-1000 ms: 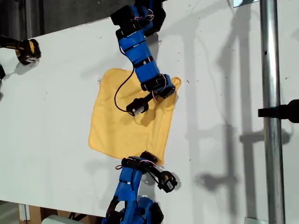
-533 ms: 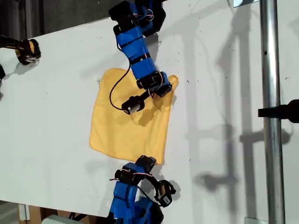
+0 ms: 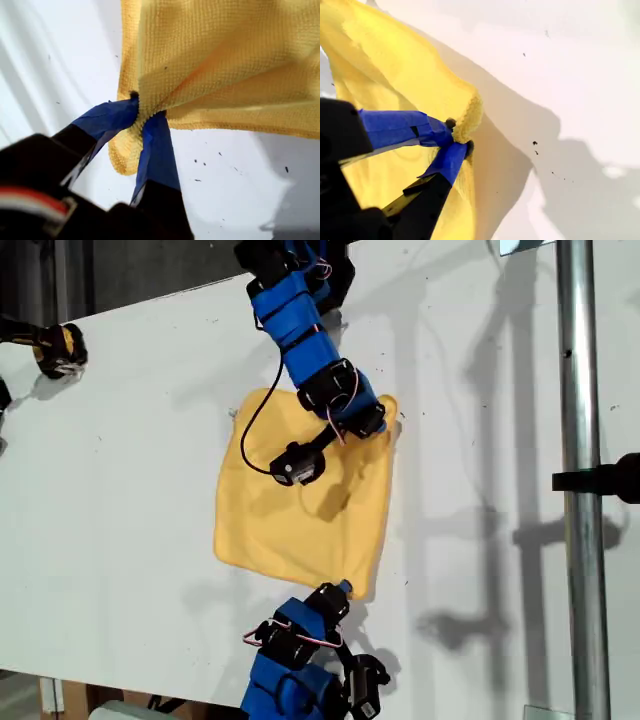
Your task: Grasp corners of a towel and fold twice.
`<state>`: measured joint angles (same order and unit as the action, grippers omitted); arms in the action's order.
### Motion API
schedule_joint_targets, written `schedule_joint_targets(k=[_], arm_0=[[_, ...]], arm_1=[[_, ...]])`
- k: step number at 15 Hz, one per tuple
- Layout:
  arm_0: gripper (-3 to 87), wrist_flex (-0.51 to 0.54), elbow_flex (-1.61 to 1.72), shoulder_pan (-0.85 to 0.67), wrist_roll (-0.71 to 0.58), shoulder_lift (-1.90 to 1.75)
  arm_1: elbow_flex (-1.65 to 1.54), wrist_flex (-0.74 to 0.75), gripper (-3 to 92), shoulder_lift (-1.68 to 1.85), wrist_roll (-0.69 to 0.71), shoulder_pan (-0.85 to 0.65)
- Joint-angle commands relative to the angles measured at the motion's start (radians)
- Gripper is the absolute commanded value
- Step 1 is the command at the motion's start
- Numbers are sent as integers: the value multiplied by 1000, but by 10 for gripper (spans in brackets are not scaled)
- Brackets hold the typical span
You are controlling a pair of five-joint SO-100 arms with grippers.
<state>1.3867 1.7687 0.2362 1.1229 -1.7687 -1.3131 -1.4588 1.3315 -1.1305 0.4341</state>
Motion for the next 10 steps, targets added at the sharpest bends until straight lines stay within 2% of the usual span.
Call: schedule_joint_targets(k=[1,4,8,10], arm_0=[[-8,6,-60,38,8,-55],[-8,12,-21,-46,-8,-129],[-8,23,49,-299,-160,-178],[-8,-23,87,-437,-252,-170]], arm_1=[[101,11,-1,9,21,40],[57,-52,-1,98,18,-43],[-201,-101,-1,374,49,-290],[-307,-109,-1,476,77,-423]])
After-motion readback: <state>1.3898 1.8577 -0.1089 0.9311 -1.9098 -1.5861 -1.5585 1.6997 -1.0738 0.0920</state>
